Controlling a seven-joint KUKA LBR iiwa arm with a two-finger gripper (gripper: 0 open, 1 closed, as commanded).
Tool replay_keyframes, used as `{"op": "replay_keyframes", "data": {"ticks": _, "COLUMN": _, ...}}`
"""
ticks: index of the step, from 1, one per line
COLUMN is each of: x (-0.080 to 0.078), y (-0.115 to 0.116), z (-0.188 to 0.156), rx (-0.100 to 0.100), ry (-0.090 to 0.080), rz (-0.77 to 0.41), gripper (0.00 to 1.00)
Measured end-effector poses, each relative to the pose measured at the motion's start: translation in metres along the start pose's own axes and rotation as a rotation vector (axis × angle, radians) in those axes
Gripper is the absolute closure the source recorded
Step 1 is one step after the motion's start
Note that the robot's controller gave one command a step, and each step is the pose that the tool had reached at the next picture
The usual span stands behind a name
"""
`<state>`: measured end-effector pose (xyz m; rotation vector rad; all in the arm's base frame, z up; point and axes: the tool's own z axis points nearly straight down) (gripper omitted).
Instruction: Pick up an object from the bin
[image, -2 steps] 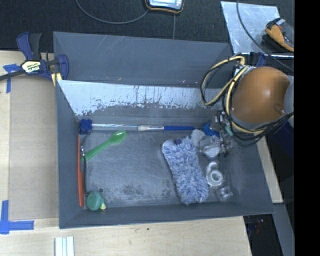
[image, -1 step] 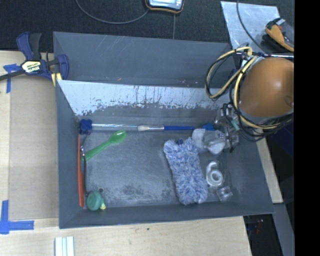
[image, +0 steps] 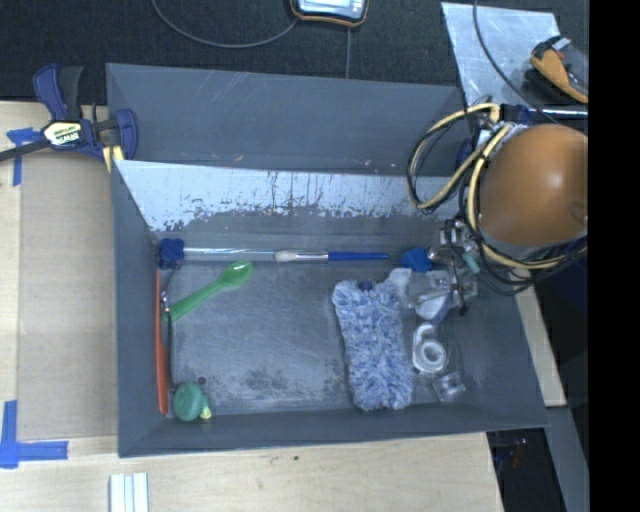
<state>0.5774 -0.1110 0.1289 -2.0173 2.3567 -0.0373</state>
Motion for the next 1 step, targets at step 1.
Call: {"op": "replay_keyframes", "data": {"ticks": 1, "x": 0.0048, "y": -0.0041, "z": 0.0152, "rx": 0.009, "ry": 0.001, "rz": -0.051, "gripper": 1.00}}
